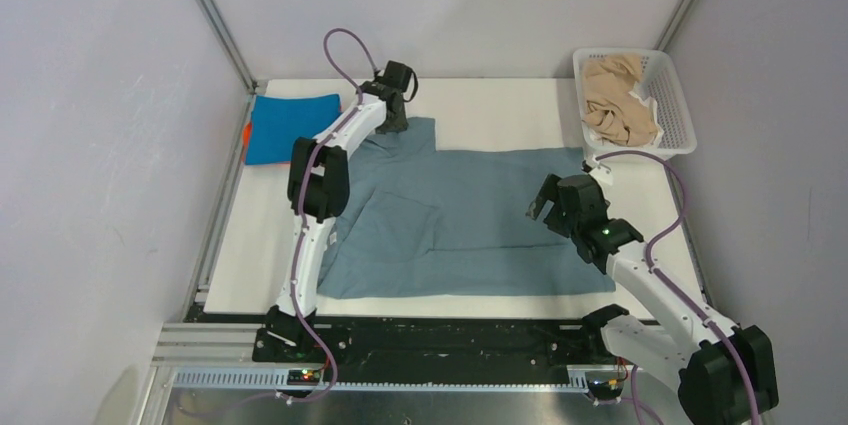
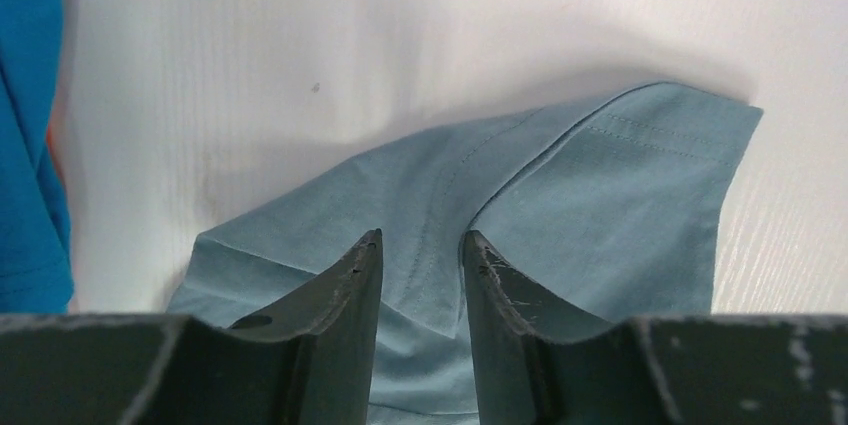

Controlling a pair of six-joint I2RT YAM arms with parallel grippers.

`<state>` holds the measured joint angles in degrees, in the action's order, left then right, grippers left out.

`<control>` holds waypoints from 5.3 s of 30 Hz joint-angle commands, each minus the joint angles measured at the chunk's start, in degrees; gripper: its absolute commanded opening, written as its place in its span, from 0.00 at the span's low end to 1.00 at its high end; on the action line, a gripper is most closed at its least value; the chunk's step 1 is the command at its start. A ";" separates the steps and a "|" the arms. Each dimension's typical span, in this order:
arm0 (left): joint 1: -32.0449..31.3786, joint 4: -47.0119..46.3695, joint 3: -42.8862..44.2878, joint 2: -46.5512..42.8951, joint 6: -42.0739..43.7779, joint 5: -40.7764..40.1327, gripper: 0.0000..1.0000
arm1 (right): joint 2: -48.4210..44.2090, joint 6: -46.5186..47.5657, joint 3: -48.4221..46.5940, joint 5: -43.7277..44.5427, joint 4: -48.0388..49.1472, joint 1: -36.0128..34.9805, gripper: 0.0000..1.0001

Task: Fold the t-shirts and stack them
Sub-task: Grab the side of the flattened tshirt furthest away from the robot with both arms, then fold the other side of the tshirt into a rectangle

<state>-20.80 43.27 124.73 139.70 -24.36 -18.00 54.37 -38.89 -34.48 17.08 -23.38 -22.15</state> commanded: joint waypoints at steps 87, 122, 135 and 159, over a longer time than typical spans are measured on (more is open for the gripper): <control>-4.06 -10.13 -44.72 -46.76 3.33 -2.37 0.00 | 77.78 -1.09 -74.79 15.94 -25.76 13.05 0.22; -14.39 -2.33 -76.77 -86.98 -14.79 -3.56 0.00 | 35.56 -3.95 -34.81 24.73 -18.32 0.71 0.00; -20.24 9.18 -78.07 -90.26 -21.83 -5.43 0.00 | 26.72 -4.02 -28.06 24.30 -20.45 -1.05 0.00; -32.24 18.29 -75.50 -93.10 -26.69 -2.63 1.00 | 10.33 -31.92 -14.13 34.73 -46.61 -8.82 0.87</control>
<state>-52.42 61.93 43.05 47.66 -51.96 -15.94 72.60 -63.51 -49.54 46.68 -63.94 -30.30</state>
